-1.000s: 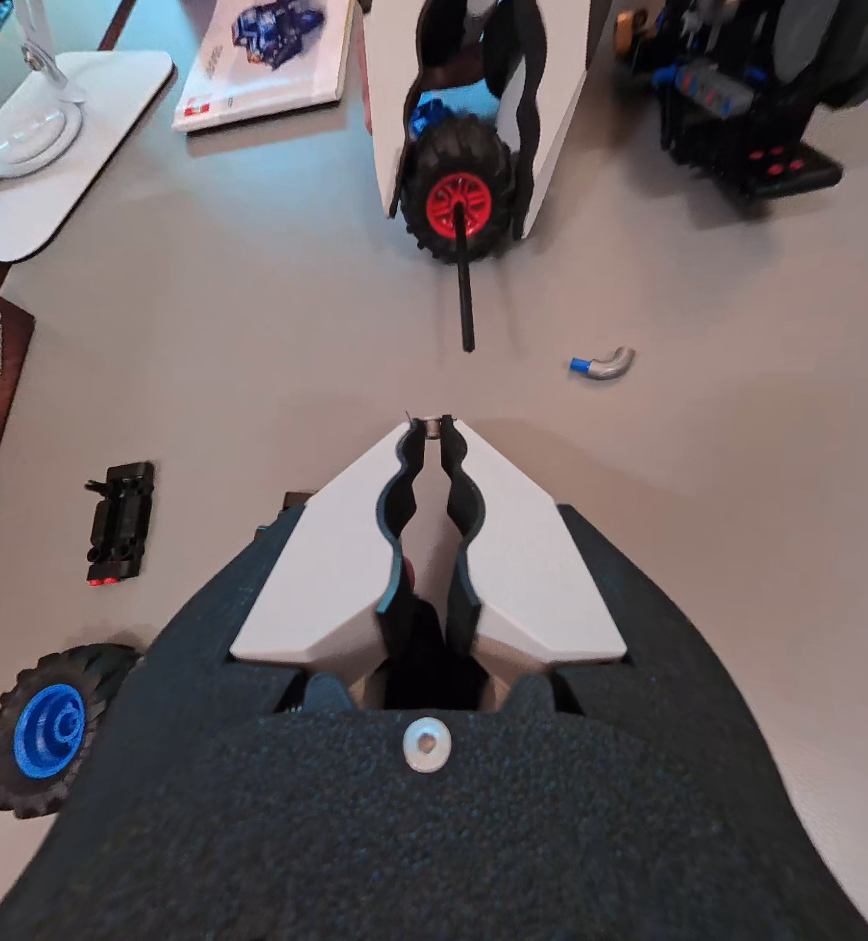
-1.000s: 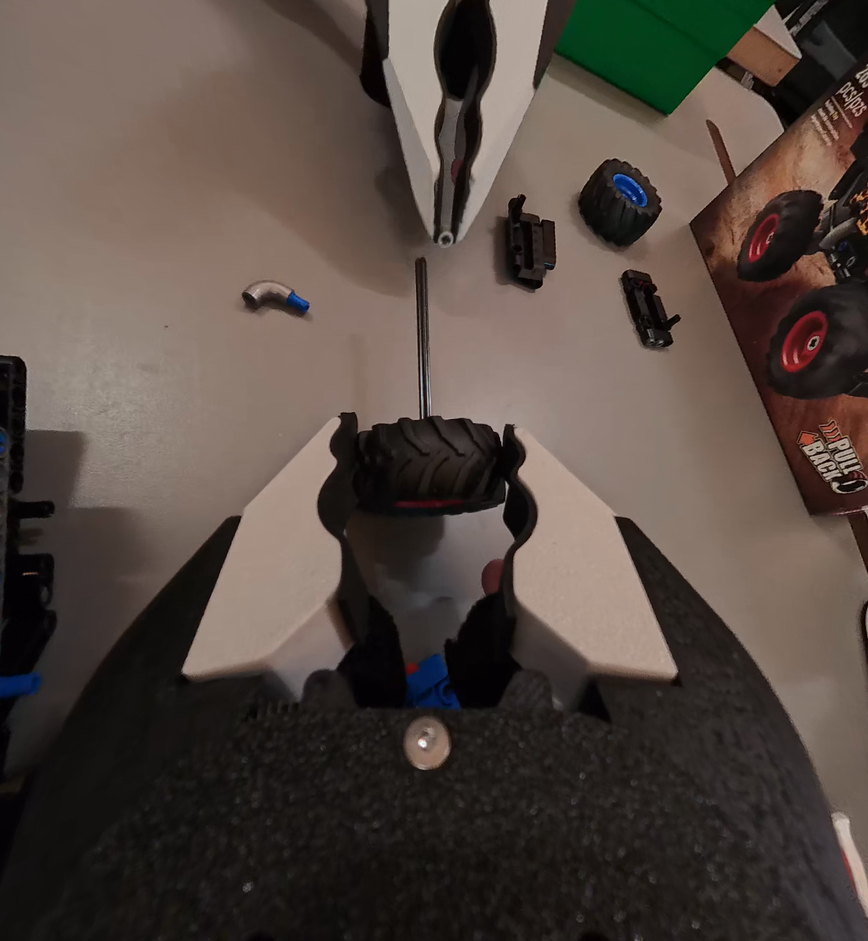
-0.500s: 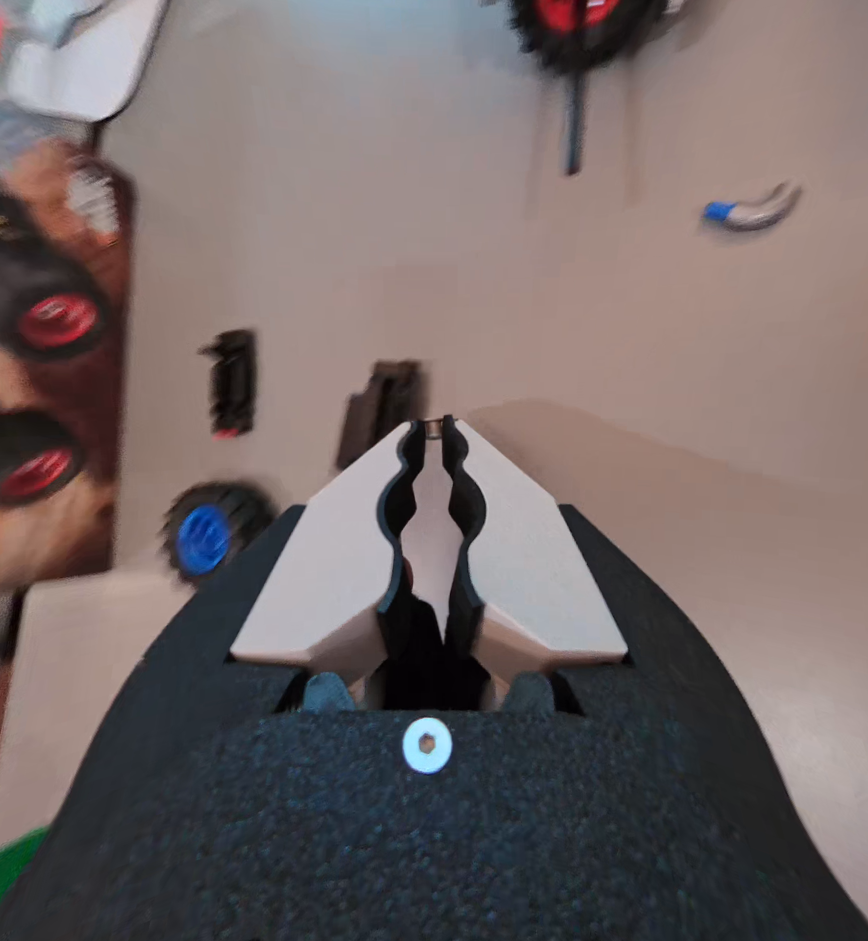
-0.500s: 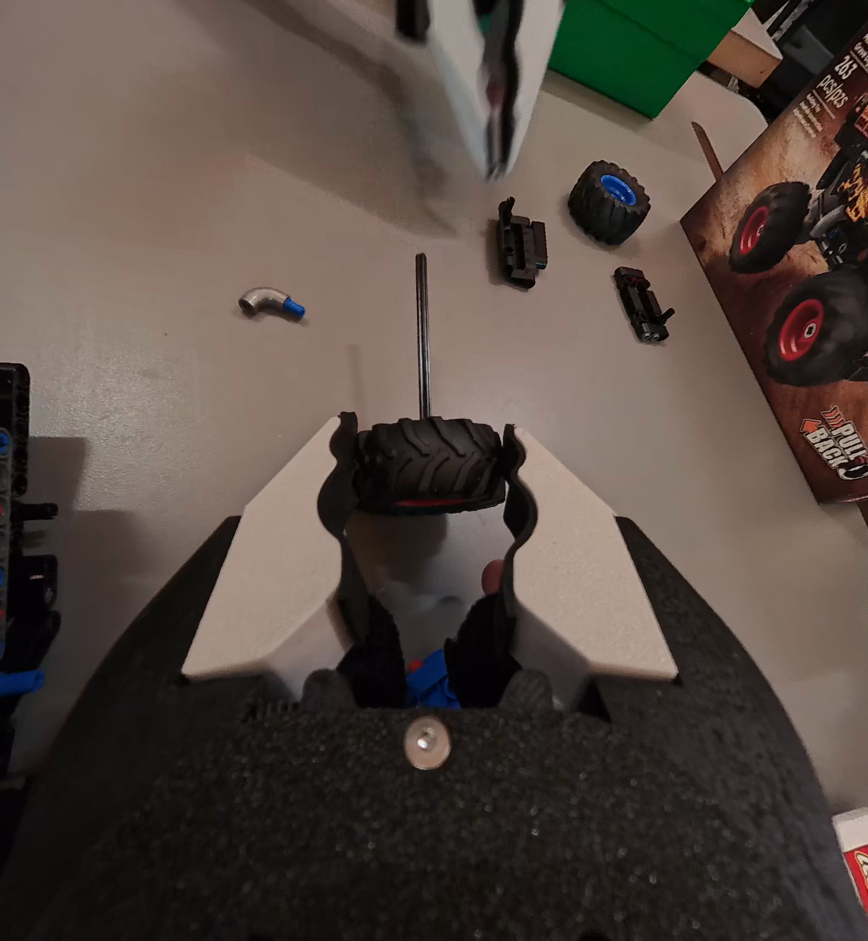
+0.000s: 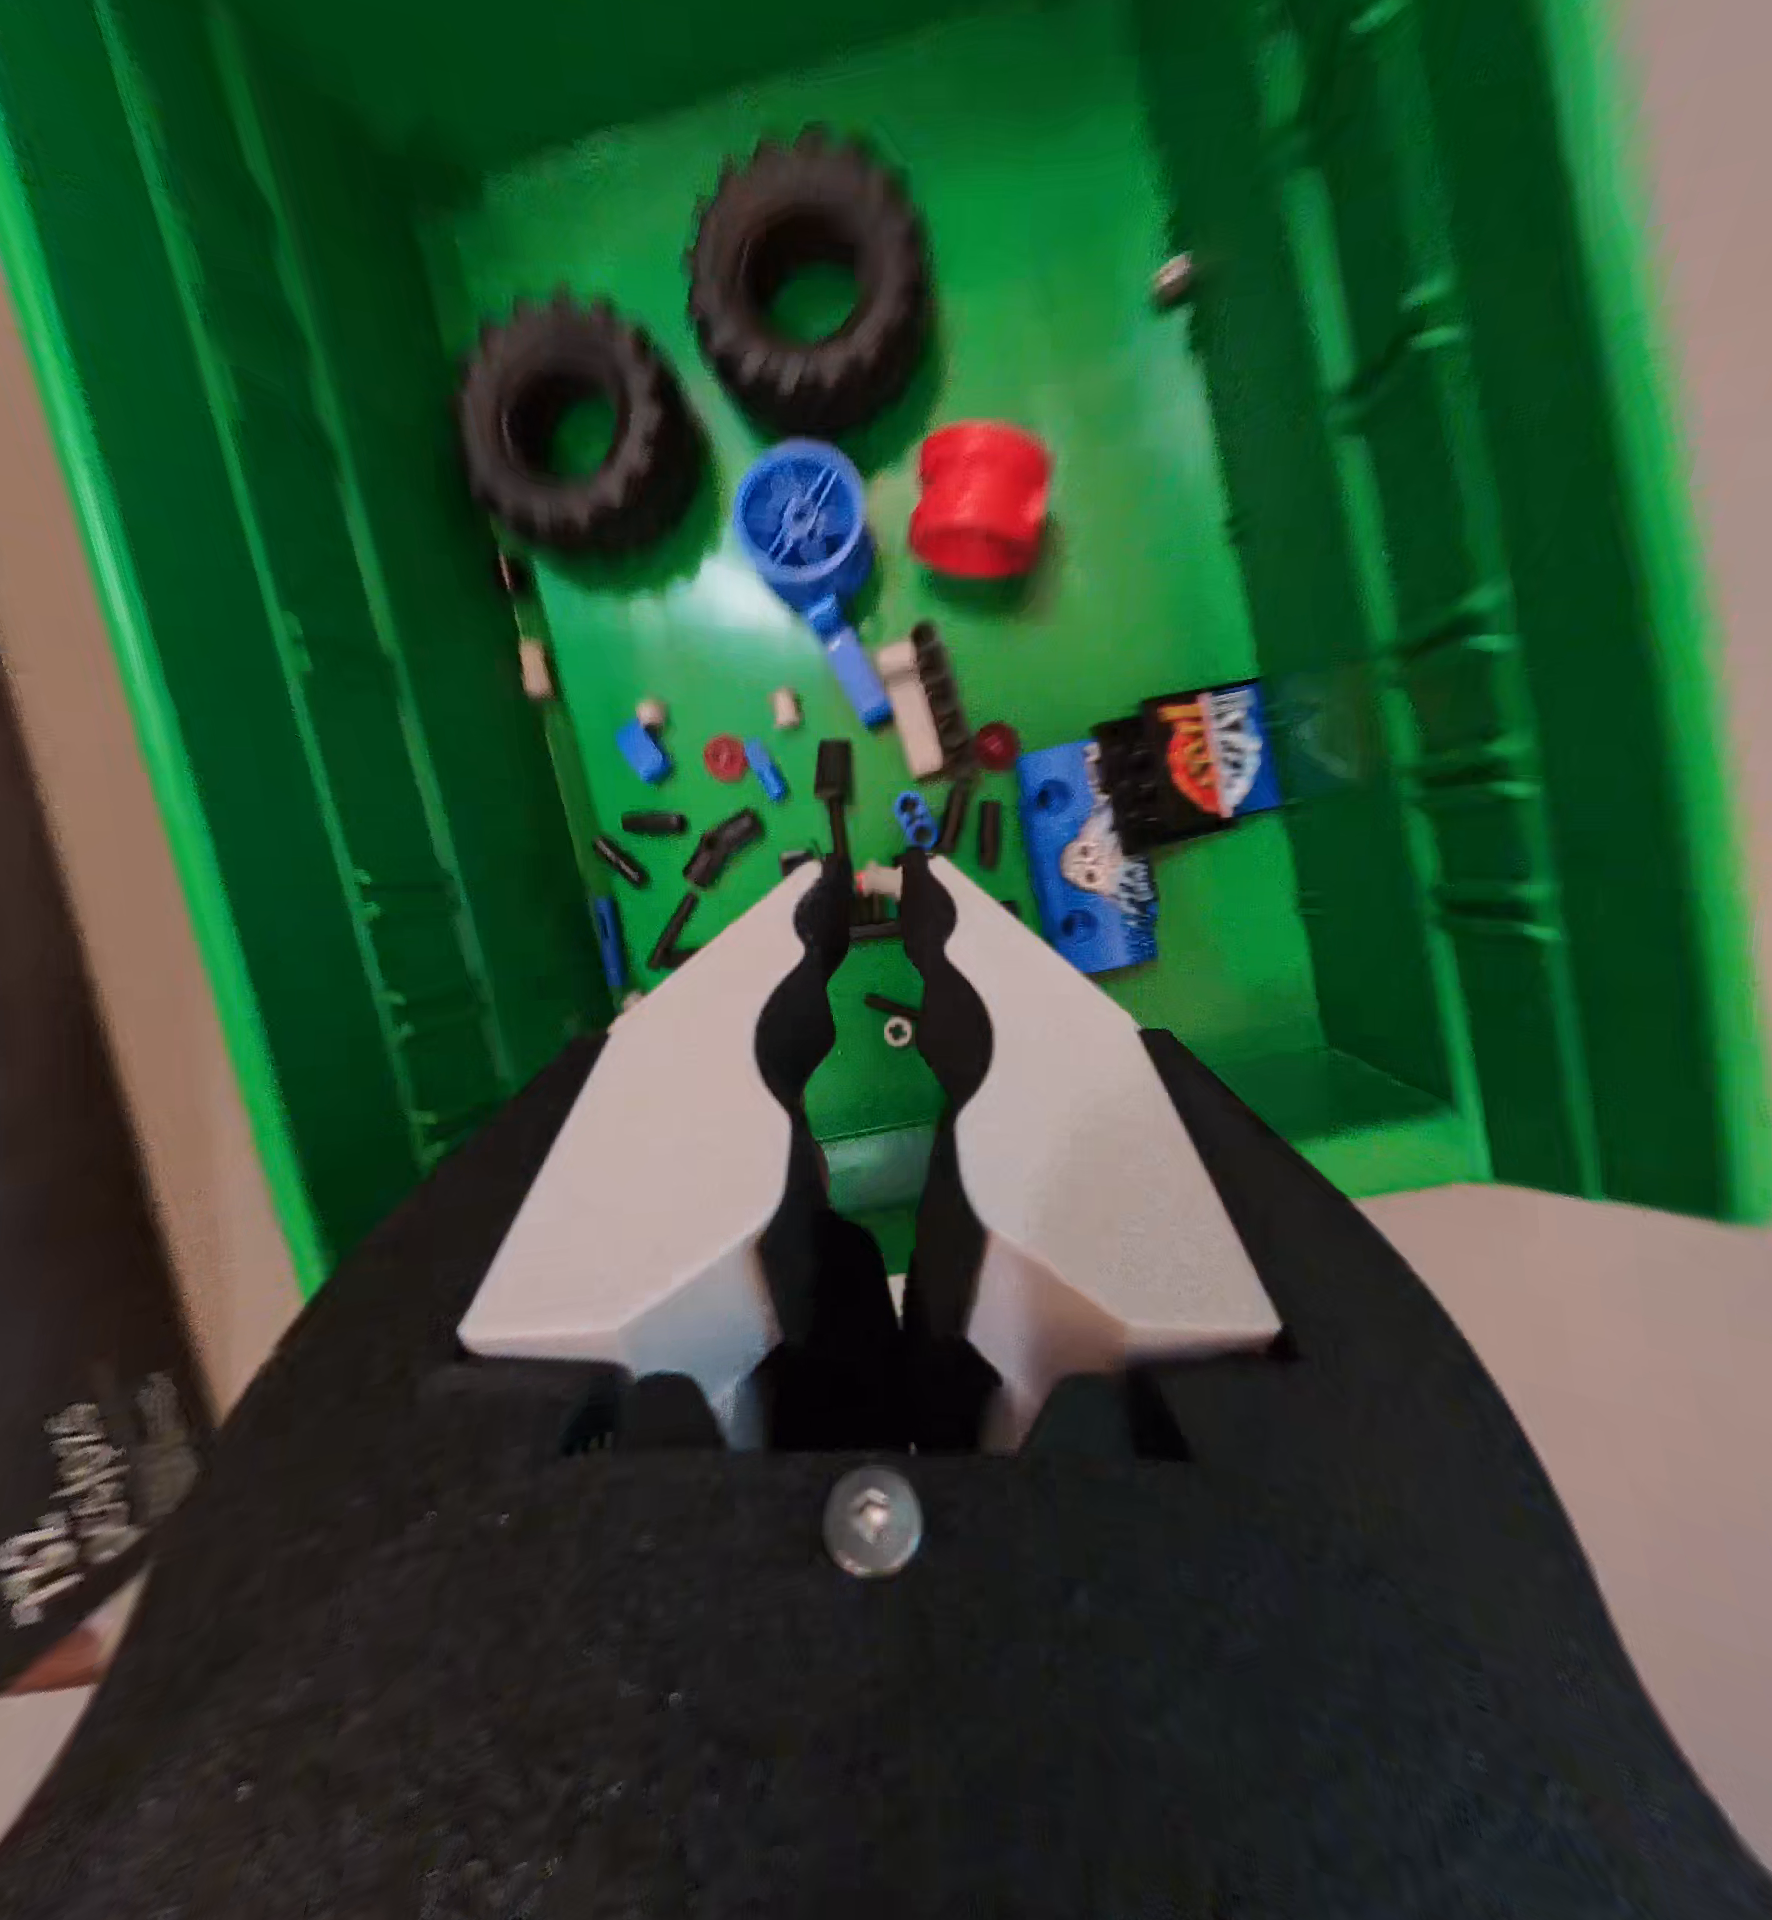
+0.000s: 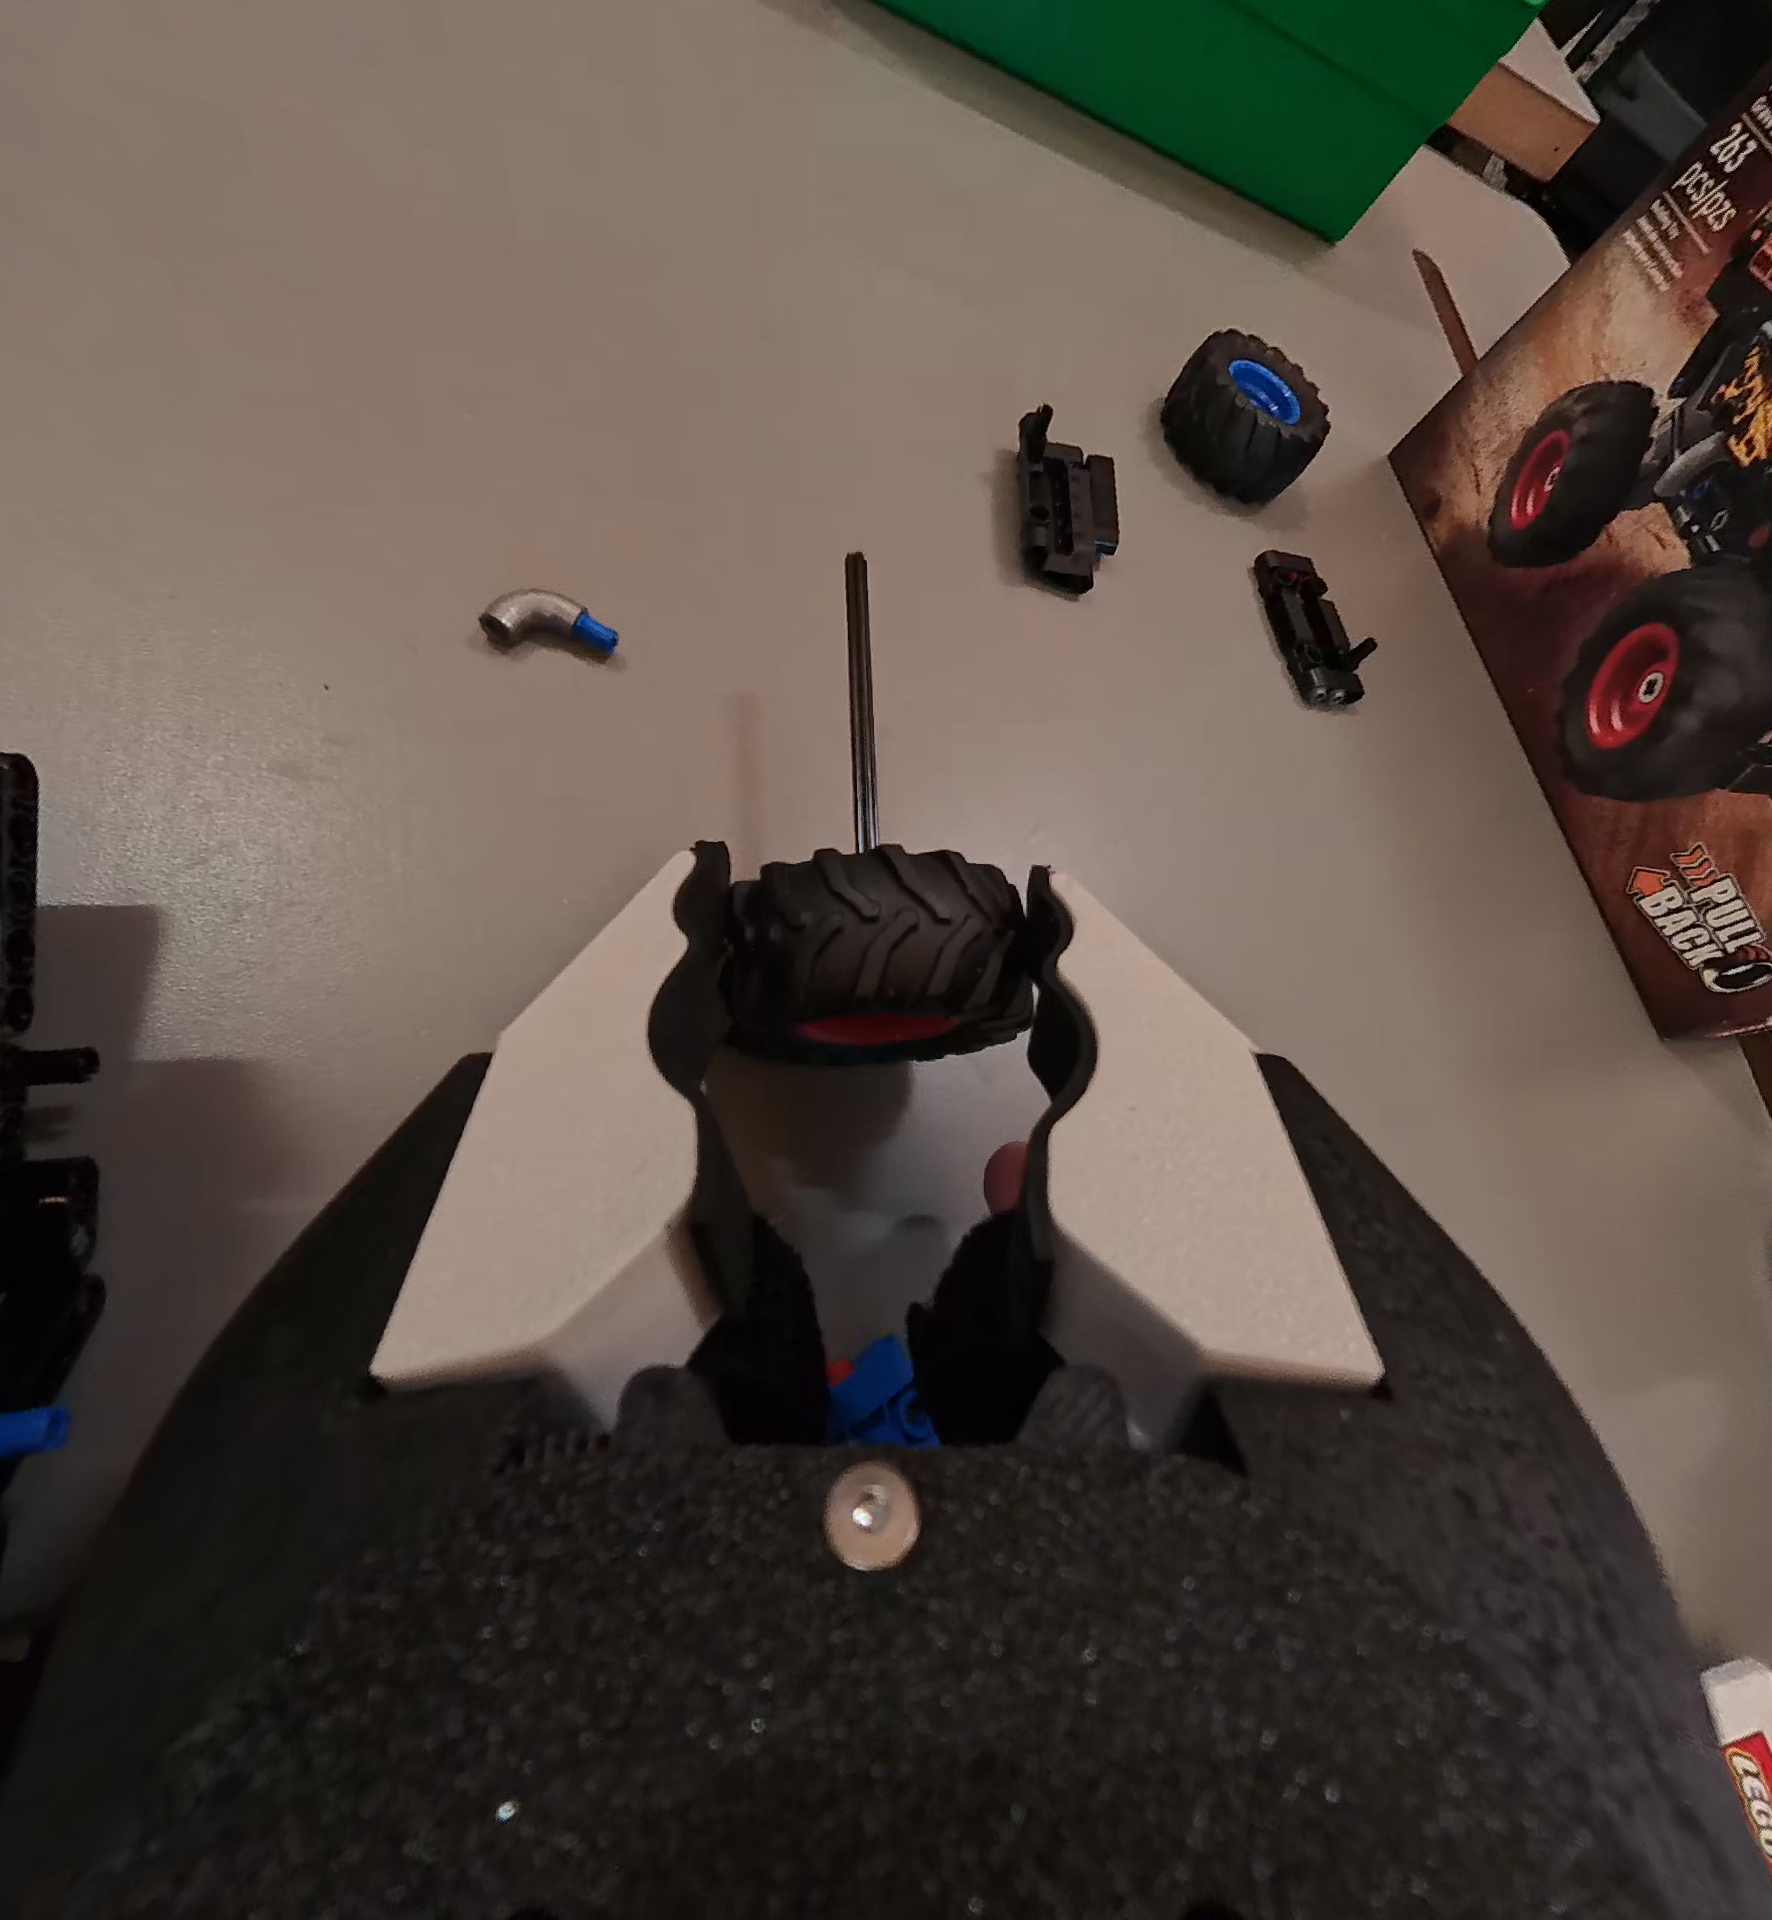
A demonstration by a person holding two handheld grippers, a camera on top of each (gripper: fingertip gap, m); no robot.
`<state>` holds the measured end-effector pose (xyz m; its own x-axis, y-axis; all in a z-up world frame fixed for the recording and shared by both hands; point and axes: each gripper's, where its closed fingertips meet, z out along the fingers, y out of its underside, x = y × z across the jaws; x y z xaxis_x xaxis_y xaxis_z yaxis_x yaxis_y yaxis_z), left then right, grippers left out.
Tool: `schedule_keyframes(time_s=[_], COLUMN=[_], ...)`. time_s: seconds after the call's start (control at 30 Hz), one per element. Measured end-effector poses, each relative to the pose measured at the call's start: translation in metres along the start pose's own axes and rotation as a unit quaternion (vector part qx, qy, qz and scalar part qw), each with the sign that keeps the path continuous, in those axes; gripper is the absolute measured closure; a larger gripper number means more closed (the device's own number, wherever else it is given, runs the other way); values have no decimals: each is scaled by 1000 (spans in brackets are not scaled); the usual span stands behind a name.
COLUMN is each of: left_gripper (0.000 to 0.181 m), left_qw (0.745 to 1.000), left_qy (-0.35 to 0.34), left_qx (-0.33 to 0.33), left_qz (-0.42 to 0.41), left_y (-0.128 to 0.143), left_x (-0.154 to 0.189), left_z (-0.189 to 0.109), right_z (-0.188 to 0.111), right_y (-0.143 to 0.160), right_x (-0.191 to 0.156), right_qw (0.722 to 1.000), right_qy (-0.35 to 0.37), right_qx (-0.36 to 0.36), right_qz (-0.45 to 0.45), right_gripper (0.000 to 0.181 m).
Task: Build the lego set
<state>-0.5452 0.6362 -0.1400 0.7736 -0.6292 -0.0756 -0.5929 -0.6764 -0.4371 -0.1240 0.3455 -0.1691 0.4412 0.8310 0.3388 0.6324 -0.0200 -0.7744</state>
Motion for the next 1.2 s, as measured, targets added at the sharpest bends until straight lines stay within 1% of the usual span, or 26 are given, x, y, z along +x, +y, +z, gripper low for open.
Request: schedule_keyframes(time_s=[0.03, 0.1, 0.2, 0.27, 0.33, 0.4, 0.43, 0.5, 0.53, 0.57, 0.63, 0.77, 0.8, 0.83, 0.9, 0.93, 0.97, 1.03, 1.07, 1.1, 1.13, 1.2], left_gripper=[167, 163, 156, 151, 147, 145, 146, 146, 145, 145, 145, 142, 139, 139, 139, 138, 131, 99, 95, 89, 83, 98], left_qw=[1000, 998, 996, 996, 996, 988, 978, 948, 934, 924, 912, 895, 891, 884, 869, 864, 861, 853, 840, 824, 815, 803], left_qy=[7, -6, -8, 1, 28, 103, 153, 250, 286, 309, 334, 372, 376, 381, 381, 370, 352, 300, 292, 301, 305, 309], left_qx=[-19, -37, -36, -18, 22, 80, 112, 172, 195, 211, 229, 245, 255, 269, 292, 291, 278, 246, 229, 209, 194, 181], left_qz=[-23, -57, -79, -84, -83, -85, -87, -92, -88, -81, -61, -12, 5, 32, 123, 180, 239, 348, 396, 433, 453, 477], left_y=[7, 12, 11, 4, -10, -31, -43, -64, -71, -77, -84, -94, -98, -101, -99, -93, -85, -67, -56, -43, -36, -34], left_x=[-4, -14, -17, -14, -5, 22, 39, 72, 86, 98, 120, 172, 187, 205, 250, 276, 302, 351, 376, 401, 420, 447], left_z=[10, 24, 31, 28, 17, -3, -18, -51, -67, -79, -94, -109, -111, -113, -111, -103, -89, -56, -43, -34, -27, -20], right_z=[0, 0, 0, 0, 0, 1, 1, 1, 1, 1, 1, 1, 1, 1, 1, 1, 0, 0, 0, 0, 0, 0], right_y=[0, 0, 0, 0, 0, 0, 0, 0, 0, 0, 0, 0, 0, 0, 0, 0, 0, 1, 1, 1, 1, 1], right_x=[0, 0, 0, 0, 0, 1, 1, 1, 1, 1, 1, 1, 1, 1, 1, 1, 1, 1, 1, 2, 1, 1], right_qw=[1000, 1000, 1000, 1000, 1000, 1000, 1000, 1000, 1000, 1000, 1000, 1000, 1000, 1000, 1000, 1000, 1000, 1000, 1000, 1000, 1000, 1000], right_qy=[1, 1, 1, 1, 0, -2, -2, -1, 0, 1, 2, 2, 2, 2, 3, 2, 2, 1, 1, 1, 2, 5], right_qx=[0, 0, 0, 0, 0, 1, 1, 0, 0, 0, 0, 0, 0, 0, -1, 0, 0, 1, 1, 1, 0, -1], right_qz=[0, 2, 3, 3, 6, 10, 12, 12, 9, 8, 8, 9, 10, 10, 11, 13, 15, 20, 22, 22, 21, 17], right_gripper=[123, 123, 123, 123, 123, 123, 123, 123, 123, 123, 123, 123, 122, 122, 122, 122, 122, 122, 122, 122, 122, 122])
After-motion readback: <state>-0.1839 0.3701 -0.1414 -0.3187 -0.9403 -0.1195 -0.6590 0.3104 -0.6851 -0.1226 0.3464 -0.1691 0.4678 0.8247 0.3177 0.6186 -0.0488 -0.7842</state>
